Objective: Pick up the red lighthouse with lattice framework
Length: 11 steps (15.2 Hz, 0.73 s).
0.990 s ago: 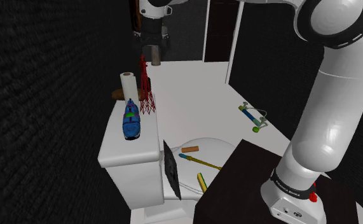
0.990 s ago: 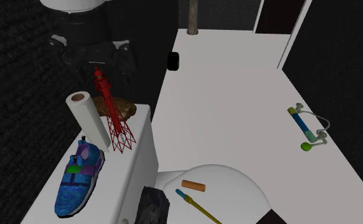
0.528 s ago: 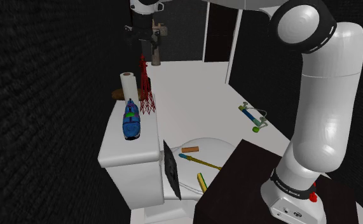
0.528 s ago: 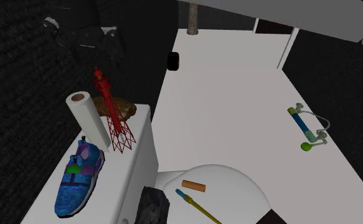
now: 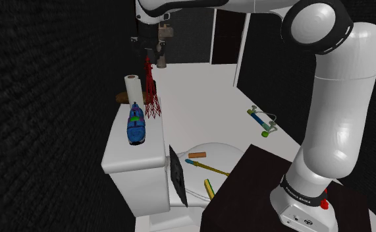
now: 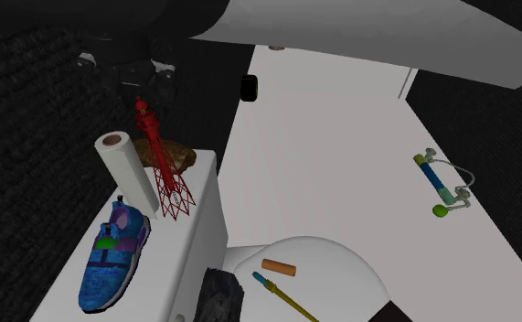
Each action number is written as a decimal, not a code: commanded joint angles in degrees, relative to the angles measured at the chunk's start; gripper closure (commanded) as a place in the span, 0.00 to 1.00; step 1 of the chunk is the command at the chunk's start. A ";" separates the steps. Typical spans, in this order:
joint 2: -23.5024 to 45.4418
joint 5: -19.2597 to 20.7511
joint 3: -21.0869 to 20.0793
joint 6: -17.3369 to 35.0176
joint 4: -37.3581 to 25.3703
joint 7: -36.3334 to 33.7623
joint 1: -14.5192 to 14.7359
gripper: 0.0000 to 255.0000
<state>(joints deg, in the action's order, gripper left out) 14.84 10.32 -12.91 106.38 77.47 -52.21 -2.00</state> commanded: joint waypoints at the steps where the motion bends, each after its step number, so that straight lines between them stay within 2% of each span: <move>1: -0.03 0.00 0.00 0.10 0.12 -0.02 0.00 1.00; 9: -0.05 -0.01 0.01 0.12 0.15 0.01 -0.02 1.00; 11: 0.41 0.05 -0.03 -1.63 -2.06 0.17 0.14 1.00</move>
<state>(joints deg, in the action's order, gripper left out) 14.94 10.30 -12.92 105.44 76.42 -52.08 -1.96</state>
